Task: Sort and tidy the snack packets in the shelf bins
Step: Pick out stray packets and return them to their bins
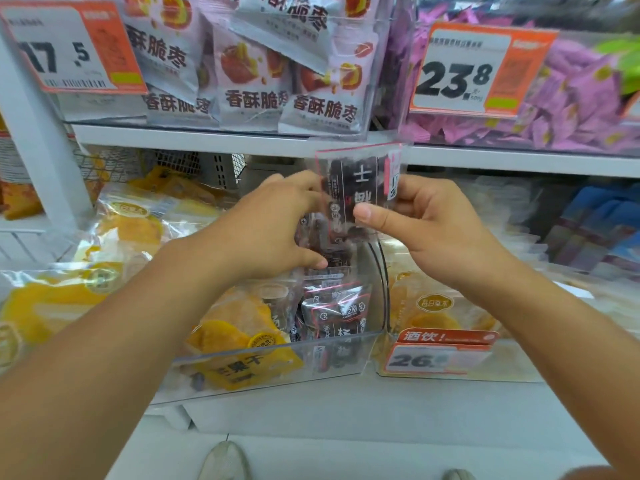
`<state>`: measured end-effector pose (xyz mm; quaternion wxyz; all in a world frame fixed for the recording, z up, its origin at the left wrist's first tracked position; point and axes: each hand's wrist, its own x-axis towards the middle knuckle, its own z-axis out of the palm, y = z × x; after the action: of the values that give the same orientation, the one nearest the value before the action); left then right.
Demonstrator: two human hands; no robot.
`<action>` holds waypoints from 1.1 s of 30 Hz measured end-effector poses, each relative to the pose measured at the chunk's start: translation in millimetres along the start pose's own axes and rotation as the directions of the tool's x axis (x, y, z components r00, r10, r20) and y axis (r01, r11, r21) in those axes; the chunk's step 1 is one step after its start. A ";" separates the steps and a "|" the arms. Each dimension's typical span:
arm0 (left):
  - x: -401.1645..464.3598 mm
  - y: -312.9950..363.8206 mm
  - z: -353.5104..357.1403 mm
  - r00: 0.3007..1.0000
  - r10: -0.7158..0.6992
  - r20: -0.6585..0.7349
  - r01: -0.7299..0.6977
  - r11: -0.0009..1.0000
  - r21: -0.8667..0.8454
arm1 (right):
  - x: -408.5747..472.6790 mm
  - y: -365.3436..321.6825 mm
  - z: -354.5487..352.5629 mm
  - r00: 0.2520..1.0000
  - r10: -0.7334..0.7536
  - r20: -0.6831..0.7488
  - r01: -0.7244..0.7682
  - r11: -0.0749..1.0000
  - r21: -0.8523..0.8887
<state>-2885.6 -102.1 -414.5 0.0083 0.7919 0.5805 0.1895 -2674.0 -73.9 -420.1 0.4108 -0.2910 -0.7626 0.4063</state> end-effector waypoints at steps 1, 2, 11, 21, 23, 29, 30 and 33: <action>1.9 0.1 2.6 1.000 0.015 -0.008 -0.014 1.000 0.003 | 0.2 -0.6 0.0 1.000 -0.006 -0.013 0.005 1.000 -0.004; 3.3 1.4 3.8 1.000 0.006 -0.006 -0.006 1.000 0.002 | 0.2 -1.0 0.0 1.000 -0.009 -0.021 0.008 1.000 -0.018; 7.7 -12.2 4.6 0.995 -0.077 -0.059 0.080 0.996 0.048 | 2.9 -0.9 10.3 0.995 0.054 0.078 -0.035 0.973 -0.226; 2.3 -12.4 -1.7 0.982 -0.158 -0.100 0.144 0.980 -0.135 | 19.7 12.0 6.2 0.963 0.269 0.019 -0.227 0.844 -0.486; 3.1 -11.0 -3.9 0.981 -0.171 -0.087 0.158 0.977 -0.142 | 17.6 9.8 8.1 0.975 0.219 -0.043 -0.212 0.842 -0.496; 4.7 -5.7 -8.8 0.966 -0.215 -0.146 0.209 0.976 -0.055 | 12.7 8.2 9.8 0.994 0.100 -0.049 -0.109 0.779 -0.617; 5.8 -2.9 -9.6 0.951 -0.226 -0.211 0.224 0.974 -0.031 | 14.0 8.7 9.2 0.993 0.113 -0.034 -0.109 0.762 -0.638; 5.8 21.3 -15.2 0.907 -0.158 -0.391 0.157 0.987 -0.035 | 9.9 1.0 1.3 0.995 0.098 -0.012 -0.082 0.755 -0.651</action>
<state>-2869.4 -106.8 -393.7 -0.0919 0.6884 0.6321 0.3435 -2679.9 -66.2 -417.6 0.2556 -0.4468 -0.8460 0.1390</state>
